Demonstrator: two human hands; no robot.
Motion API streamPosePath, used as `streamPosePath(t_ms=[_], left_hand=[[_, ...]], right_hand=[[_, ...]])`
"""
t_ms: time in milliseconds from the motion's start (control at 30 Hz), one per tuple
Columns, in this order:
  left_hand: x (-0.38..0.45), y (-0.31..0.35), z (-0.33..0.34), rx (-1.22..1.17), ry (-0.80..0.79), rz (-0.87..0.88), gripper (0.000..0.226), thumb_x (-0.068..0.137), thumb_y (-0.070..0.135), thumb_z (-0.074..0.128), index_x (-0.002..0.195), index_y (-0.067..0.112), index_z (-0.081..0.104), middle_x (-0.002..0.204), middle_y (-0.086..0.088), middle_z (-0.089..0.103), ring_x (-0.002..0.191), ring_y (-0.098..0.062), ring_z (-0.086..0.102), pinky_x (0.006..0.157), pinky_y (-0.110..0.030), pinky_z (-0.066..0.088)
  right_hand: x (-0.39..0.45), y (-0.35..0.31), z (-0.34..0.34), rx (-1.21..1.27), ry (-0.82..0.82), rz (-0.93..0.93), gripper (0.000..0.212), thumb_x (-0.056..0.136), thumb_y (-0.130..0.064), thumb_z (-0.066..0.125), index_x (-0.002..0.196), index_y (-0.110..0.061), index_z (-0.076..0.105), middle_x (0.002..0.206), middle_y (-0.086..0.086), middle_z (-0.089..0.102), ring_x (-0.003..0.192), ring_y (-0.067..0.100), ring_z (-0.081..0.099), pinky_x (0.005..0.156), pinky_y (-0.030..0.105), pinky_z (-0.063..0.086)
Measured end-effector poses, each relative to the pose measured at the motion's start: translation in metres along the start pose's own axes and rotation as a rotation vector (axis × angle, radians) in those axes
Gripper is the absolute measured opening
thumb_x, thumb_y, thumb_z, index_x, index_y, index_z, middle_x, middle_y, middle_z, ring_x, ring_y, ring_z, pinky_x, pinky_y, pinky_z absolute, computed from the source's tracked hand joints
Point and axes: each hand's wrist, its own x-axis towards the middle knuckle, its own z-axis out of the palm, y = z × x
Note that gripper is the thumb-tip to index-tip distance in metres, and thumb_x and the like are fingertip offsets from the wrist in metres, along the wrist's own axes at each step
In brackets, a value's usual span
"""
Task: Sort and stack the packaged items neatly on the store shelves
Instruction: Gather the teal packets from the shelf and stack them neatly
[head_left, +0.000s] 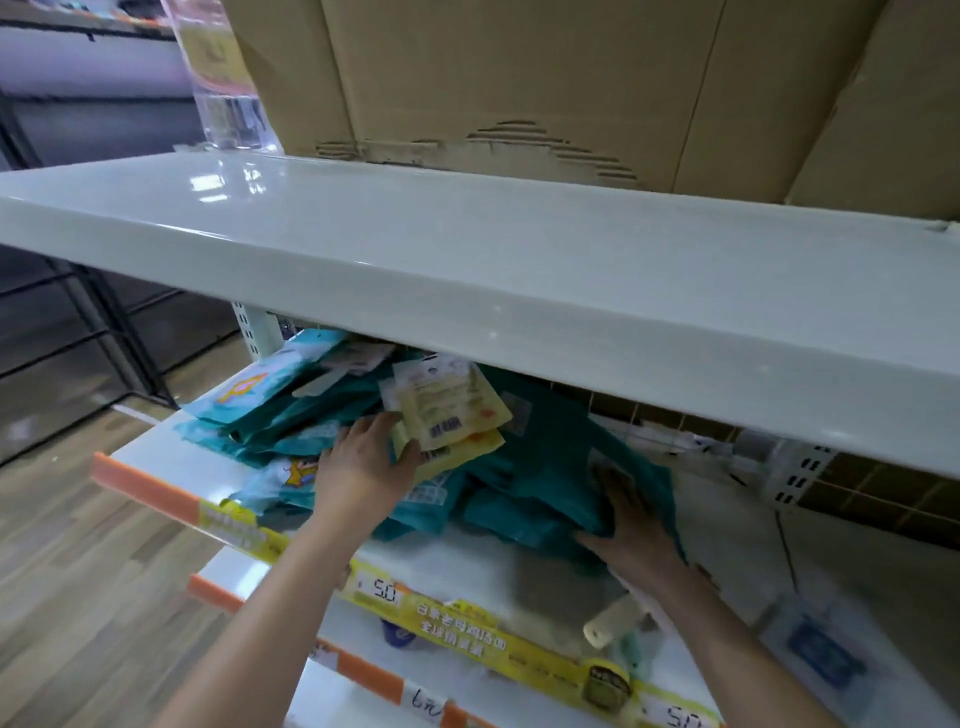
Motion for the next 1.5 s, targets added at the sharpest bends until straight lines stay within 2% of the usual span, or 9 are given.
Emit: streamPosePath(t_ms=[267,400,533,700,833,1100,1233,1367,1500], left_hand=[[0.047,-0.046,0.002,-0.068,-0.227,0.136,0.048,0.096,0.038,0.046,0.142,0.025,0.04,0.146,-0.004,0.042,0.131,-0.028,0.04,0.103,-0.039,0.038],[0.062,-0.067,-0.006,-0.016,-0.074,0.176,0.043,0.094,0.036,0.049,0.134,0.02,0.049,0.137,-0.006,0.049,0.127,-0.029,0.041,0.101,-0.041,0.034],[0.087,-0.103,-0.018,0.048,0.107,0.077,0.045,0.089,0.032,0.056,0.13,0.014,0.053,0.136,-0.013,0.05,0.126,-0.035,0.04,0.098,-0.044,0.032],[0.118,-0.155,-0.022,0.144,0.013,-0.185,0.061,0.087,0.044,0.054,0.14,0.017,0.038,0.15,-0.013,0.033,0.138,-0.037,0.024,0.11,-0.048,0.022],[0.131,-0.184,-0.014,0.172,-0.103,-0.271,0.055,0.088,0.038,0.051,0.138,0.019,0.038,0.149,-0.011,0.034,0.134,-0.035,0.031,0.102,-0.048,0.033],[0.141,-0.192,-0.01,0.171,0.19,-0.127,0.029,0.083,0.003,0.055,0.108,0.011,0.067,0.098,-0.029,0.064,0.104,-0.044,0.053,0.085,-0.045,0.036],[0.122,-0.156,-0.024,0.048,0.405,0.196,0.037,0.077,0.008,0.051,0.11,0.0,0.066,0.103,-0.027,0.067,0.091,-0.05,0.061,0.076,-0.054,0.046],[0.097,-0.114,-0.025,0.082,0.262,0.409,0.051,0.077,0.026,0.037,0.111,0.006,0.07,0.112,-0.017,0.069,0.09,-0.041,0.066,0.073,-0.048,0.051],[0.075,-0.093,-0.012,0.159,-0.027,0.474,0.067,0.072,0.051,0.027,0.119,0.025,0.067,0.128,-0.003,0.062,0.115,-0.034,0.056,0.098,-0.049,0.039]], right_hand=[[-0.017,-0.036,-0.014,0.088,0.276,0.226,0.044,0.099,-0.035,0.04,0.143,-0.031,0.038,0.134,0.006,0.056,0.114,0.03,0.057,0.091,0.035,0.047],[-0.033,-0.072,-0.026,0.247,0.587,0.256,0.03,0.098,-0.024,0.045,0.124,-0.014,0.057,0.114,0.016,0.065,0.101,0.034,0.061,0.075,0.03,0.038],[-0.047,-0.113,-0.035,0.449,0.83,0.241,0.031,0.091,-0.036,0.051,0.099,-0.007,0.058,0.085,0.013,0.06,0.078,0.029,0.058,0.064,0.03,0.034],[-0.055,-0.142,-0.041,0.497,0.988,0.241,0.027,0.095,-0.023,0.056,0.112,-0.002,0.055,0.106,0.022,0.065,0.095,0.032,0.061,0.077,0.027,0.037],[-0.059,-0.144,-0.04,0.504,1.028,0.301,0.042,0.092,-0.03,0.059,0.121,0.0,0.051,0.114,0.025,0.062,0.104,0.037,0.06,0.078,0.027,0.036],[-0.06,-0.124,-0.035,0.714,1.073,0.427,0.045,0.09,-0.022,0.062,0.129,-0.003,0.05,0.128,0.018,0.057,0.118,0.032,0.054,0.097,0.032,0.04],[-0.059,-0.118,-0.032,0.774,1.082,0.462,0.049,0.088,-0.025,0.065,0.131,-0.007,0.05,0.13,0.013,0.057,0.119,0.028,0.054,0.104,0.042,0.042],[-0.062,-0.12,-0.034,0.831,1.102,0.447,0.044,0.091,-0.014,0.061,0.132,-0.005,0.05,0.12,-0.001,0.053,0.108,0.013,0.051,0.091,0.025,0.037],[-0.07,-0.122,-0.035,0.86,1.103,0.432,0.042,0.093,-0.014,0.059,0.132,-0.005,0.048,0.121,0.002,0.054,0.109,0.013,0.051,0.089,0.02,0.035]])
